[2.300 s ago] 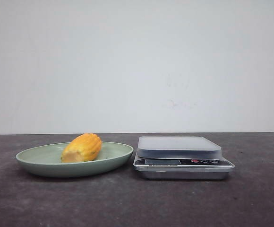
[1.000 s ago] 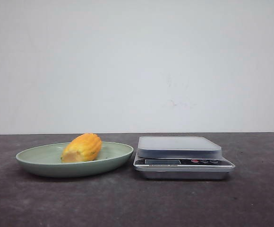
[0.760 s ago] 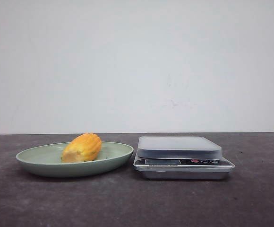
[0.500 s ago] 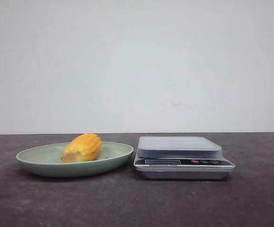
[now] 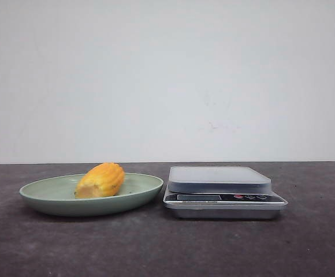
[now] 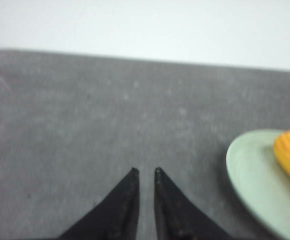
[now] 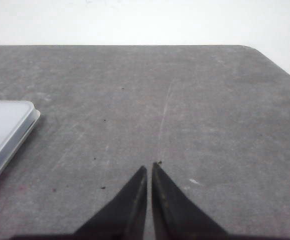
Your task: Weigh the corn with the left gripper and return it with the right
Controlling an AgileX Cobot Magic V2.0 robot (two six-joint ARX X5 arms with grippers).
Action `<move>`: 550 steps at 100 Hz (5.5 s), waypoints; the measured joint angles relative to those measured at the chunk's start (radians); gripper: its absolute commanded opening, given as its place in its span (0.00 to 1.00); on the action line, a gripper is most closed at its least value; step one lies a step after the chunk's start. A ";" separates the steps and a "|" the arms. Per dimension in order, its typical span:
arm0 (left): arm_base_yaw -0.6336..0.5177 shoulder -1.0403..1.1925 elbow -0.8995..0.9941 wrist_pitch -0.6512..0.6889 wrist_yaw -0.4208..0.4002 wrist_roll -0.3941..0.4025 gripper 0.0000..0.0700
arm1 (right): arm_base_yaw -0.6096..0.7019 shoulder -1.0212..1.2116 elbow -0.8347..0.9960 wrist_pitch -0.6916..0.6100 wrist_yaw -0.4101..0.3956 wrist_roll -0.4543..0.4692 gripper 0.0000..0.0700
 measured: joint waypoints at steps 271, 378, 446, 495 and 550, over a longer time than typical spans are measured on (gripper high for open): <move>-0.473 1.728 1.094 -0.280 0.059 -0.211 0.00 | 0.107 0.784 1.148 -0.482 -0.233 0.148 0.69; -0.724 1.706 1.382 -0.254 0.054 -0.317 0.01 | 0.107 0.784 1.148 -0.499 -0.233 0.148 0.69; -0.737 1.965 1.472 -0.251 0.051 -0.320 0.03 | 0.107 0.784 1.148 -0.517 -0.233 0.148 0.69; -0.750 1.973 1.474 -0.232 0.051 -0.323 0.68 | 0.107 0.784 1.148 -0.526 -0.233 0.148 0.69; -0.679 1.596 1.522 -0.346 -0.048 -0.183 0.68 | 0.107 0.784 1.148 -0.527 -0.230 0.132 0.69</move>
